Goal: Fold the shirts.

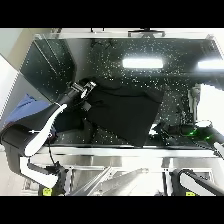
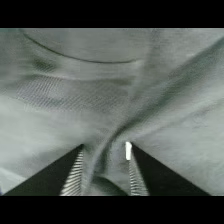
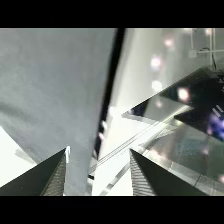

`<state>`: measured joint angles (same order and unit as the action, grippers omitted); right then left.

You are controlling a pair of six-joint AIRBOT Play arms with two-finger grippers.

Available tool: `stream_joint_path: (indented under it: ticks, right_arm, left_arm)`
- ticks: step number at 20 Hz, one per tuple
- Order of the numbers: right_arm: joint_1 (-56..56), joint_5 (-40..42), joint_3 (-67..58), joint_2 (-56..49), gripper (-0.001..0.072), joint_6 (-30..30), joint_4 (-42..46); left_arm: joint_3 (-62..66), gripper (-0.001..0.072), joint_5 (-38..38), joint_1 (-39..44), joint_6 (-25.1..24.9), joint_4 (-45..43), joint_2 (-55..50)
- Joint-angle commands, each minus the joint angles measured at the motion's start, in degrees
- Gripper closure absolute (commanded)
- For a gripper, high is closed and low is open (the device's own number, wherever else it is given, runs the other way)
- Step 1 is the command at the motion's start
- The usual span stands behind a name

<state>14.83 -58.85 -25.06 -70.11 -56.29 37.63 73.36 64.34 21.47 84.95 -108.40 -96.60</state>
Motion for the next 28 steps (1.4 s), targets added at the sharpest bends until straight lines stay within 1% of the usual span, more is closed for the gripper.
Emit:
stream_joint_path:
  ticks: [1, 6, 9, 11, 13, 15, 16, 17, 18, 19, 20, 21, 23, 25, 26, 28]
  right_arm:
    - [-0.04, -0.96, 0.0, -0.02, 0.0241, 0.15, -0.35]
    - [-0.04, -1.4, 0.04, -0.02, 0.0241, 0.15, -0.35]
    - [-0.04, -1.4, 0.04, -0.02, 0.0241, 0.15, -0.35]
    - [-0.04, -1.92, 0.04, -0.02, 0.0241, 0.13, -0.35]
    - [-0.04, -4.61, 0.04, -0.02, 0.0241, -0.24, -0.35]
    - [-0.04, -7.91, 0.07, -0.02, 0.024, -1.6, -0.28]
    - [-0.04, -9.07, 0.5, -0.02, 0.024, -1.7, -0.31]
    - [-0.04, -9.09, 1.57, 0.0, 0.024, -2.16, -0.35]
    - [-0.04, -8.48, 3.37, 0.0, 0.0241, -2.05, -0.35]
    - [-0.04, -7.56, 5.2, -0.02, 0.024, -2.03, -0.66]
    - [-0.07, -6.36, 6.99, -0.02, 0.0241, -1.42, -2.23]
    - [-0.07, -5.4, 8.17, -0.02, 0.0241, 1.16, -4.98]
    - [-0.17, -4.07, 9.38, -0.02, 0.0241, 5.14, -11.21]
    - [-1.88, -2.54, 9.35, -0.02, 0.0241, 6.51, -14.49]
    - [-3.63, -0.83, 9.35, -0.02, 0.0241, 6.62, -15.3]
    - [-7.85, 1.22, 9.35, -0.02, 0.0241, 6.6, -17.38]
  left_arm:
    - [3.17, 0.0418, 3.19, 0.09, 0.9, -1.4, 0.13]
    - [5.38, 0.0417, 5.14, -0.22, -2.25, -1.31, 0.09]
    - [2.84, 0.0406, 4.31, -1.6, -2.23, -0.92, 0.07]
    - [1.38, 0.0396, 5.66, -2.54, -3.04, -1.16, 0.13]
    - [3.43, 0.0184, 11.43, -3.74, -5.46, -1.16, 0.15]
    - [7.72, 0.0172, 16.83, -6.45, -6.49, -0.83, 0.98]
    - [9.11, 0.0172, 17.97, -8.72, -6.51, 0.33, 2.4]
    - [9.33, 0.0172, 18.18, -11.67, -7.28, 3.67, 4.15]
    - [9.31, 0.0172, 18.75, -15.28, -9.53, 8.55, 5.7]
    - [9.31, 0.0172, 19.87, -18.86, -12.87, 13.51, 6.62]
    - [9.31, 0.0134, 20.79, -22.53, -16.09, 17.88, 7.13]
    - [9.31, 0.0117, 21.24, -25.66, -18.34, 20.2, 7.21]
    - [9.16, 0.0114, 21.11, -30.14, -20.81, 21.07, 7.13]
    - [8.26, -0.0001, 20.5, -33.14, -25.24, 25.64, 6.4]
    - [7.43, 0.0001, 20.48, -33.99, -27.67, 27.65, 5.42]
    - [5.4, 0.0002, 20.17, -34.36, -30.14, 26.45, 2.6]
